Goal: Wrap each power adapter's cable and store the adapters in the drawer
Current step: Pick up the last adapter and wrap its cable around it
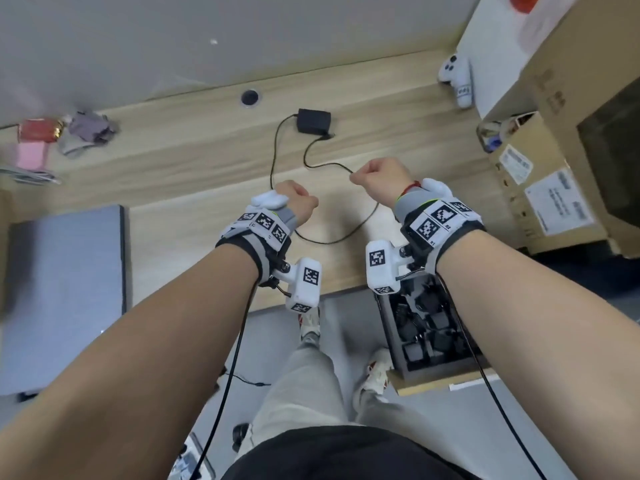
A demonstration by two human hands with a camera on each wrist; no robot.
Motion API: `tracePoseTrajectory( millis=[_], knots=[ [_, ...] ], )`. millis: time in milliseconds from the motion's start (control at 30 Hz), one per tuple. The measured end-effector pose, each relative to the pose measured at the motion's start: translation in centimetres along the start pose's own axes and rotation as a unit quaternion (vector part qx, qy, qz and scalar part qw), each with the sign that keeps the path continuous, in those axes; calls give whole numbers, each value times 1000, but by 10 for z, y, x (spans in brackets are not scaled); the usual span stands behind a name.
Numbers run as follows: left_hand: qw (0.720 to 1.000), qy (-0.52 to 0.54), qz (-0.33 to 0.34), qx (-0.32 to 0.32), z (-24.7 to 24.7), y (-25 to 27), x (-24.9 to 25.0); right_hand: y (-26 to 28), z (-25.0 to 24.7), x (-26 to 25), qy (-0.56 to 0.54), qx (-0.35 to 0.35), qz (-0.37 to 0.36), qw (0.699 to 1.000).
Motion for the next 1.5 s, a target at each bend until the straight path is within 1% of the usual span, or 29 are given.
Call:
tracePoseTrajectory(
  millis=[167,200,267,300,400,467,533,633,733,767,867,967,1033,1133,1200,1267,1333,1400,1433,1500],
  knots=[
    [1000,7,-16,-14,-30,-66,-7,-54,33,-44,39,-19,6,999],
    [1000,0,-18,-16,-37,-80,-8,-69,41,-53,55,-15,5,998],
    [999,-16,-19,-30,-44,-94,-13,-87,51,-62,74,-11,-2,997],
    [999,-16,-24,-38,-50,-112,-17,-104,59,-71,81,-7,0,997],
    [997,-16,-31,-63,-53,-137,-27,-131,73,-84,136,-5,5,991],
    [996,-9,-32,-80,-53,-147,-32,-148,78,-87,177,14,3,984],
    [995,-1,-40,-92,-53,-165,-40,-166,90,-90,215,15,10,977],
    [993,-10,-42,-111,-51,-173,-50,-179,100,-86,235,3,10,972],
    [993,-11,-38,-111,-55,-178,-54,-181,102,-86,258,15,3,966],
    [993,-7,-34,-109,-56,-180,-53,-179,103,-86,273,6,7,962],
    [994,-20,-30,-100,-63,-180,-46,-169,107,-78,309,-54,34,949],
    [996,10,-13,-92,-71,-173,-34,-154,107,-77,272,-97,17,957],
    [995,36,14,-94,-78,-165,-19,-145,99,-85,215,-111,-34,970],
    [989,54,66,-118,-92,-146,12,-120,78,-112,139,-97,-122,978],
    [982,100,89,-134,-104,-134,33,-108,63,-133,101,-90,-180,974],
    [974,160,107,-121,-124,-114,54,-89,45,-156,56,-70,-222,971],
    [967,199,124,-100,-139,-103,68,-75,34,-170,-36,-41,-205,977],
    [960,234,132,-81,-155,-92,83,-65,30,-177,-107,-35,-172,979],
    [954,255,143,-68,-167,-82,92,-55,28,-184,-114,-44,-167,978],
    [940,289,177,-39,-190,-63,110,-39,26,-201,-113,-99,-180,972]
  ],
)
Point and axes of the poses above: each hand's wrist, its own y-axis away from the middle knuckle, its own z-axis out of the palm, x = y × z, the point moved 2 cm from there along -y, towards the middle knuckle, and after that the axes turned 1 degree about x, right-handed, at the moved point
